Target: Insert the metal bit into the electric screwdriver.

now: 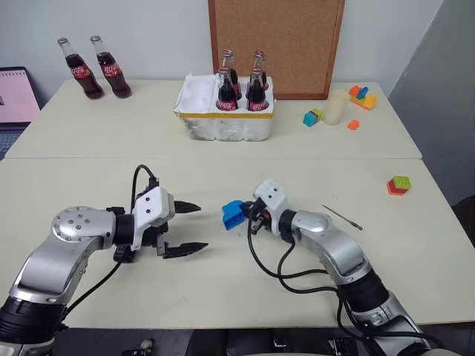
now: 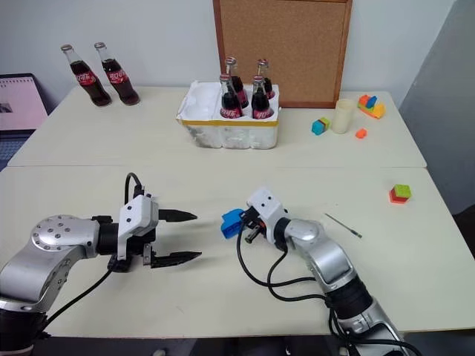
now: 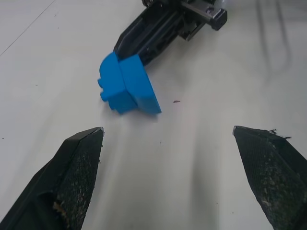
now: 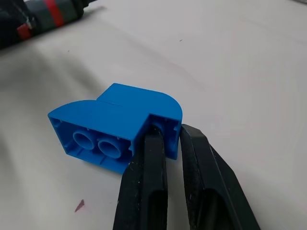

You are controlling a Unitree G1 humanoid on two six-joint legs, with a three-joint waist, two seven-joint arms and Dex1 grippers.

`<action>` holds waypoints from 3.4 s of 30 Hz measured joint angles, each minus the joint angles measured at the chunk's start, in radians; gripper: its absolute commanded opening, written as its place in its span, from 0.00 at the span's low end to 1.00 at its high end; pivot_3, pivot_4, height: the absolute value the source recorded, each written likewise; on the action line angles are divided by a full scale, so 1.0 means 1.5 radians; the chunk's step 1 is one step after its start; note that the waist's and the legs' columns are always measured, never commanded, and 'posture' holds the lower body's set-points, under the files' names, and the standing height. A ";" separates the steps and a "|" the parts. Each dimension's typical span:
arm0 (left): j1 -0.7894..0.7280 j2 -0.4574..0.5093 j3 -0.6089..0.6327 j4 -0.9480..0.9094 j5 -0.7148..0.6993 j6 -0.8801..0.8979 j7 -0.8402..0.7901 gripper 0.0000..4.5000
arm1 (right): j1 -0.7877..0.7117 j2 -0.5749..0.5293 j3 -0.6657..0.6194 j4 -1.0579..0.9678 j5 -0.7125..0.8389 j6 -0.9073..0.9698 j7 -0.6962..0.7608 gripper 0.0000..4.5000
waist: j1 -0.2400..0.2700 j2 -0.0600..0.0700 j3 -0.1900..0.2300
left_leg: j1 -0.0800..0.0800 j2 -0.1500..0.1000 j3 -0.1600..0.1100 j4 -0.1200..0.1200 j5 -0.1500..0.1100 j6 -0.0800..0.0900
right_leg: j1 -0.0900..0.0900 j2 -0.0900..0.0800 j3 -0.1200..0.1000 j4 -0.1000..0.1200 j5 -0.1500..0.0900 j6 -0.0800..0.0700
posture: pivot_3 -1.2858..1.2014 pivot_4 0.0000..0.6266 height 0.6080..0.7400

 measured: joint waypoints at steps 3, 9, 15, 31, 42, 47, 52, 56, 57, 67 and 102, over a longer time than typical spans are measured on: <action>-0.005 -0.011 -0.002 -0.004 -0.002 0.003 0.005 1.00 | 0.013 -0.026 -0.025 -0.038 0.005 0.005 0.005 0.03 | 0.000 0.000 0.000 | 0.000 0.000 0.000 0.000 0.000 0.000 | 0.000 0.000 0.000 0.000 0.000 0.000 | 0.52 0.24 1.00; -0.043 -0.050 -0.024 -0.043 -0.023 0.028 0.019 1.00 | 0.068 -0.081 -0.095 -0.133 0.041 0.037 0.018 0.03 | 0.002 0.000 0.000 | 0.000 0.000 0.000 0.000 0.000 0.000 | 0.001 0.000 -0.001 0.000 0.000 0.000 | 0.52 0.24 1.00; -0.127 -0.142 -0.084 -0.069 -0.058 0.073 0.045 1.00 | 0.169 -0.135 -0.243 -0.265 0.079 0.083 -0.007 0.03 | 0.008 0.000 -0.001 | -0.001 -0.002 0.000 0.001 0.000 0.000 | 0.001 0.000 -0.002 0.000 0.000 0.000 | 0.52 0.24 1.00; -0.308 -0.376 -0.284 0.092 0.015 -0.012 0.011 1.00 | 0.363 -0.084 -0.618 -0.198 0.089 0.045 -0.153 0.03 | -0.003 0.003 -0.003 | 0.007 -0.002 0.003 0.001 0.000 0.000 | 0.010 0.002 0.001 0.000 0.001 0.000 | 0.52 0.24 1.00; -0.314 -0.390 -0.290 0.108 0.042 -0.028 0.019 1.00 | 0.328 -0.079 -0.611 -0.141 0.106 0.003 -0.187 0.37 | 0.001 0.004 -0.003 | 0.007 -0.003 0.004 0.000 0.000 0.000 | 0.010 0.002 0.004 -0.001 0.001 0.001 | 0.52 0.24 1.00; -0.307 -0.361 -0.287 0.101 0.064 -0.006 0.049 1.00 | 0.418 -0.081 -0.612 -0.227 0.105 0.004 -0.185 0.63 | 0.000 0.004 -0.003 | 0.008 -0.002 0.004 0.000 0.000 0.000 | 0.010 0.002 0.005 -0.001 0.001 0.001 | 0.52 0.24 1.00; -0.304 -0.351 -0.255 0.072 0.063 0.062 0.102 1.00 | 0.492 -0.133 -0.616 -0.301 0.096 -0.032 -0.148 0.88 | -0.002 0.004 -0.003 | 0.010 -0.003 0.006 0.000 0.000 0.000 | 0.010 0.002 0.009 -0.001 0.001 0.002 | 0.52 0.24 1.00; -0.296 -0.309 -0.164 0.031 0.026 0.178 0.165 1.00 | 0.514 -0.207 -0.620 -0.367 0.138 -0.057 -0.054 0.94 | -0.005 0.004 -0.003 | 0.012 -0.002 0.006 -0.001 0.000 0.000 | 0.010 0.002 0.009 0.000 0.002 0.003 | 0.52 0.24 1.00; -0.293 -0.298 -0.146 0.023 0.017 0.198 0.174 1.00 | 0.508 -0.224 -0.612 -0.377 0.152 -0.055 -0.037 0.94 | -0.007 0.003 -0.003 | 0.012 -0.001 0.006 -0.001 0.000 0.000 | 0.010 0.002 0.009 0.000 0.002 0.003 | 0.52 0.24 1.00; -0.271 -0.062 0.048 -0.051 -0.077 0.481 0.232 1.00 | 0.224 -0.361 -0.335 -0.334 0.259 -0.076 0.204 0.94 | -0.008 -0.005 0.003 | 0.011 -0.002 0.004 -0.001 0.000 0.000 | 0.008 0.002 0.008 -0.002 0.001 0.002 | 0.52 0.24 1.00; -0.528 0.041 -0.276 0.506 0.124 0.535 0.124 1.00 | -0.004 -0.200 -0.004 -0.180 0.144 -0.188 0.323 0.94 | 0.002 -0.008 0.005 | -0.002 -0.001 -0.001 0.002 0.000 0.000 | 0.000 -0.002 -0.003 0.001 0.002 -0.001 | 0.52 0.24 1.00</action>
